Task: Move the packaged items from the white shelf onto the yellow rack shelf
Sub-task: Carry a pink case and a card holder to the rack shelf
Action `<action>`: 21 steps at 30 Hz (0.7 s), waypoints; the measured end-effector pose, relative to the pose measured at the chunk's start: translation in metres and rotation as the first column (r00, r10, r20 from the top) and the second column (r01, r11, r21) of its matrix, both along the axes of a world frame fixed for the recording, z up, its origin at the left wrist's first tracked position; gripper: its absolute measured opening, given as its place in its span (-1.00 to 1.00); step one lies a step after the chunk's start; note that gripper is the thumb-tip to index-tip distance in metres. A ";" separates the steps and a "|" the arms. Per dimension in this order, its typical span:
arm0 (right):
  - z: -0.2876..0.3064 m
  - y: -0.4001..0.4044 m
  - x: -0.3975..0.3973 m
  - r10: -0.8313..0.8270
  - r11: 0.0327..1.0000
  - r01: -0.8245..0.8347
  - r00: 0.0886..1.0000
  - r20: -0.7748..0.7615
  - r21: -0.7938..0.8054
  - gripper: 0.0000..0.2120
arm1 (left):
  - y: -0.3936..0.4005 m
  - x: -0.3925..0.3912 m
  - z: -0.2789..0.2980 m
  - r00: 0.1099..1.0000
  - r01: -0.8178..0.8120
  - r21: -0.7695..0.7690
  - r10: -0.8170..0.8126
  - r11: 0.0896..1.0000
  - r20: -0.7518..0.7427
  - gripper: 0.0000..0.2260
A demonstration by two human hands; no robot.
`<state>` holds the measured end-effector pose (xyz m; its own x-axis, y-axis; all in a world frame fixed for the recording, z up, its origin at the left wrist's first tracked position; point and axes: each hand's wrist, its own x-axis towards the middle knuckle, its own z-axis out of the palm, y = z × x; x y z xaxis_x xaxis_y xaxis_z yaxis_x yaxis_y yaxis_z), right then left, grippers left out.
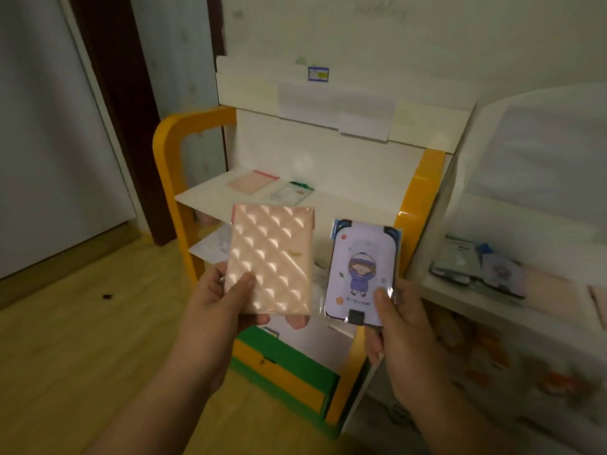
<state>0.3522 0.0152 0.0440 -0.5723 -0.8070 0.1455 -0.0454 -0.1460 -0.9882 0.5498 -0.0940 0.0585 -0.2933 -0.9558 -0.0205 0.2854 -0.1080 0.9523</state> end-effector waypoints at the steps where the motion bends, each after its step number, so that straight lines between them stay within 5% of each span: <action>1: -0.001 -0.007 0.002 -0.001 1.000 0.001 1.000 0.004 0.003 -0.80 | -0.007 0.005 -0.002 1.000 -0.009 0.010 0.009 1.000 0.002 -0.83; 21: -0.014 -0.262 -0.006 -0.061 0.996 0.044 0.971 0.231 0.079 -0.85 | -0.263 -0.009 -0.014 0.987 -0.017 0.033 0.012 0.999 0.160 -0.90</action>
